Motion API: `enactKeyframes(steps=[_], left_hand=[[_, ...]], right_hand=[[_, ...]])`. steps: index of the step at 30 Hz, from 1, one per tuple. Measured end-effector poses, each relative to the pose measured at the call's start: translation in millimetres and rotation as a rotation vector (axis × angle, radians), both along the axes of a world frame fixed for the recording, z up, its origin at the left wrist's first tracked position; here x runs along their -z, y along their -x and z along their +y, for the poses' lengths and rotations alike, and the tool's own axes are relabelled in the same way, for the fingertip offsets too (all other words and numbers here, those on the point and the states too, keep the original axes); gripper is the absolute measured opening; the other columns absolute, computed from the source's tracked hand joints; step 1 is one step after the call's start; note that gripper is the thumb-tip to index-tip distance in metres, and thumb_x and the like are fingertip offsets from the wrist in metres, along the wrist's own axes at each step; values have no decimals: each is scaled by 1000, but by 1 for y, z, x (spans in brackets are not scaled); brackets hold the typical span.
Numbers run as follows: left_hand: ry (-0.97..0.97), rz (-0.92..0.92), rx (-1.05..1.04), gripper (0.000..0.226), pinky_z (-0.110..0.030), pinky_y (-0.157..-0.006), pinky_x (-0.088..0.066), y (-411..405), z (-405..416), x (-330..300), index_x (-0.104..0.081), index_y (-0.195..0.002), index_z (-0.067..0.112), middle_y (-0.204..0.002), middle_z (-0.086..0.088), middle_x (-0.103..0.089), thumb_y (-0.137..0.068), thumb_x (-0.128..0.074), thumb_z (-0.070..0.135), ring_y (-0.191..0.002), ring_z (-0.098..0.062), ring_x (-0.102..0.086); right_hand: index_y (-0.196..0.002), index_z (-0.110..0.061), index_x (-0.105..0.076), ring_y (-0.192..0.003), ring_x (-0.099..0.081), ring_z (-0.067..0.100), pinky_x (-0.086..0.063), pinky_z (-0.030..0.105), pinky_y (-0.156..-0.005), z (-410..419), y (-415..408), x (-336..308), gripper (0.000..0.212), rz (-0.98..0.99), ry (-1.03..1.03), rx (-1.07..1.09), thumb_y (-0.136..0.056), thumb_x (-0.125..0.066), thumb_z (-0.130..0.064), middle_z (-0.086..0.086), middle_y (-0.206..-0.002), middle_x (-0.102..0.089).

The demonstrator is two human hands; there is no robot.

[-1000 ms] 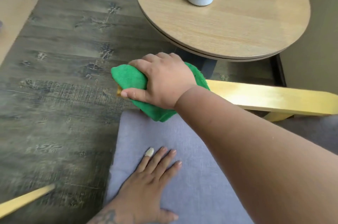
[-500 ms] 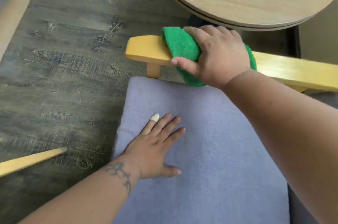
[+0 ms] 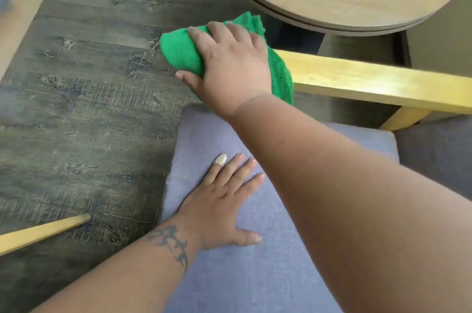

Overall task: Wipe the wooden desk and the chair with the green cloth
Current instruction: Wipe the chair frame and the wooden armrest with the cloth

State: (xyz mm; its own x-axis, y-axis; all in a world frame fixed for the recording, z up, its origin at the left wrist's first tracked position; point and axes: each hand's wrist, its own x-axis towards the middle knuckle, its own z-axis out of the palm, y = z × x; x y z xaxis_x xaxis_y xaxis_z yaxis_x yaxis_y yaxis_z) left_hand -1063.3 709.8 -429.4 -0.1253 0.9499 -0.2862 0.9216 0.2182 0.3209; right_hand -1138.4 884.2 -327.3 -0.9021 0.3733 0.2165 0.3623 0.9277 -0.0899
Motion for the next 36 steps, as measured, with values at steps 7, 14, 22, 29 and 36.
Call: enactKeyframes(steps=[7, 14, 22, 29, 36], left_hand=[[7, 101, -16, 114, -47, -120, 18, -4, 3, -8, 10, -155, 29, -166, -2, 17, -70, -35, 91, -151, -21, 25], [3, 55, -41, 115, -49, -121, 9, -5, 2, -11, -20, -157, 24, -168, -4, -9, -67, -42, 91, -154, -21, 8], [-54, 69, -10, 95, -45, -124, 7, -5, 2, -6, -52, -140, 9, -147, -20, -50, -72, -49, 75, -141, -37, -26], [9, 147, -8, 117, -52, -120, -6, -8, 5, -4, -33, -154, 21, -165, -7, -22, -62, -48, 92, -153, -27, -12], [72, 188, 28, 116, -55, -119, -9, -8, 3, -6, -19, -159, 22, -167, -6, -17, -69, -43, 92, -155, -29, -10]], right_hand=[[-143, -30, -51, -140, -45, 32, -32, 50, -112, 51, -64, 6, 72, 60, 46, 50, -85, -57, -71, 4, -151, -52], [-145, -29, -50, -144, -38, 33, -26, 53, -118, 75, -114, 1, 75, 35, 112, 299, -87, -50, -77, 5, -155, -48], [-148, -38, -42, -151, -25, 31, -15, 56, -121, -14, -15, 0, 66, 7, 153, 103, -90, -54, -66, 0, -163, -34], [-142, -33, -53, -140, -46, 33, -32, 54, -114, 75, -107, 17, 63, 117, 27, 110, -83, -72, -48, 3, -149, -54], [-144, -25, -52, -141, -44, 36, -28, 62, -115, 156, -220, 21, 71, 94, 44, 356, -83, -71, -56, 9, -151, -52]])
